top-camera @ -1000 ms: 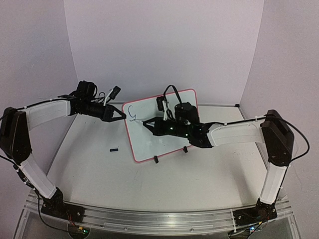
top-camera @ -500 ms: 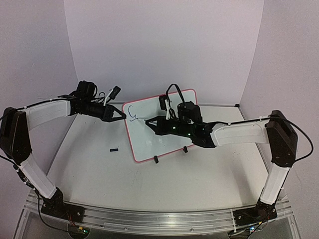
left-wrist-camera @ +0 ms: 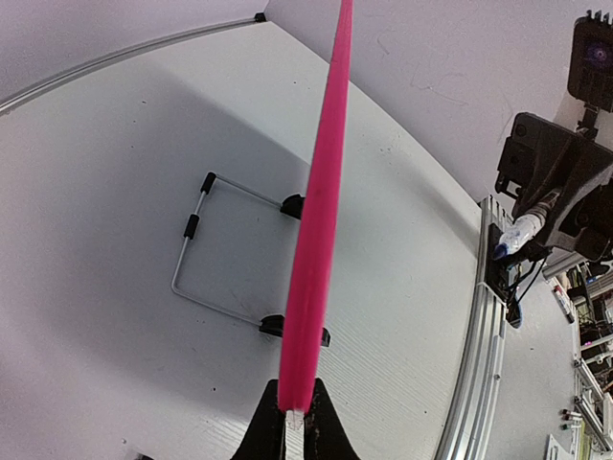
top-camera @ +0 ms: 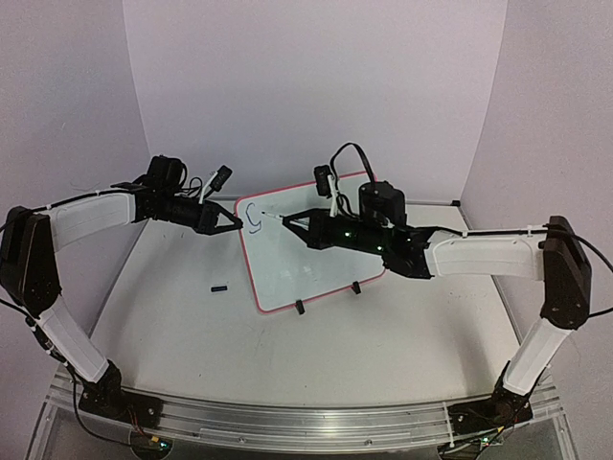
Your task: Write a sentence on the whiteboard
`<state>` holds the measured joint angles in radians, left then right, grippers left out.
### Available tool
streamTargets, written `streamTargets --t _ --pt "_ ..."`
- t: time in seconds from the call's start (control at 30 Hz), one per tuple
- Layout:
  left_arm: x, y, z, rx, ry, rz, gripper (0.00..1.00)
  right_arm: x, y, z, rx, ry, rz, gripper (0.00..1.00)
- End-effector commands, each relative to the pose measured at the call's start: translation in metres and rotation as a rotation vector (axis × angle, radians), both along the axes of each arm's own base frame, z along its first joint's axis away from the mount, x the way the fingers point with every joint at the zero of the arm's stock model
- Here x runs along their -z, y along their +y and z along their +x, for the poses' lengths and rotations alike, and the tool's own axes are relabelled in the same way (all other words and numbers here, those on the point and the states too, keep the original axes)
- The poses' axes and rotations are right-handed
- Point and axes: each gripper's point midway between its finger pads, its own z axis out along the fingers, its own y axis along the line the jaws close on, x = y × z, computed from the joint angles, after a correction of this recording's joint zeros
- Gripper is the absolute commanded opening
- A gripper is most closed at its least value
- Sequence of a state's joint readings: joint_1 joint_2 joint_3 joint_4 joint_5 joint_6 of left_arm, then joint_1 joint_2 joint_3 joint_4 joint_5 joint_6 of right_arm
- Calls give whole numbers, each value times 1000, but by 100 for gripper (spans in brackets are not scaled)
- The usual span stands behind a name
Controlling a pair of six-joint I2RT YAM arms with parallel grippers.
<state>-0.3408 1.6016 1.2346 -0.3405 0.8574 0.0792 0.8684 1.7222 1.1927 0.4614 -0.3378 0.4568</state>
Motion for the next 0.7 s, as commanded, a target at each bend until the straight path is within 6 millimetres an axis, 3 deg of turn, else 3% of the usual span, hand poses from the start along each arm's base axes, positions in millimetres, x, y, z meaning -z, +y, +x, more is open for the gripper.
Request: streamTargets --t 0.0,0.67 --pt "-9 1 -9 13 -32 1 0 -7 2 10 -3 -21 13 0" --pt "-5 1 -8 12 -34 19 0 14 10 36 24 7 -17 0"
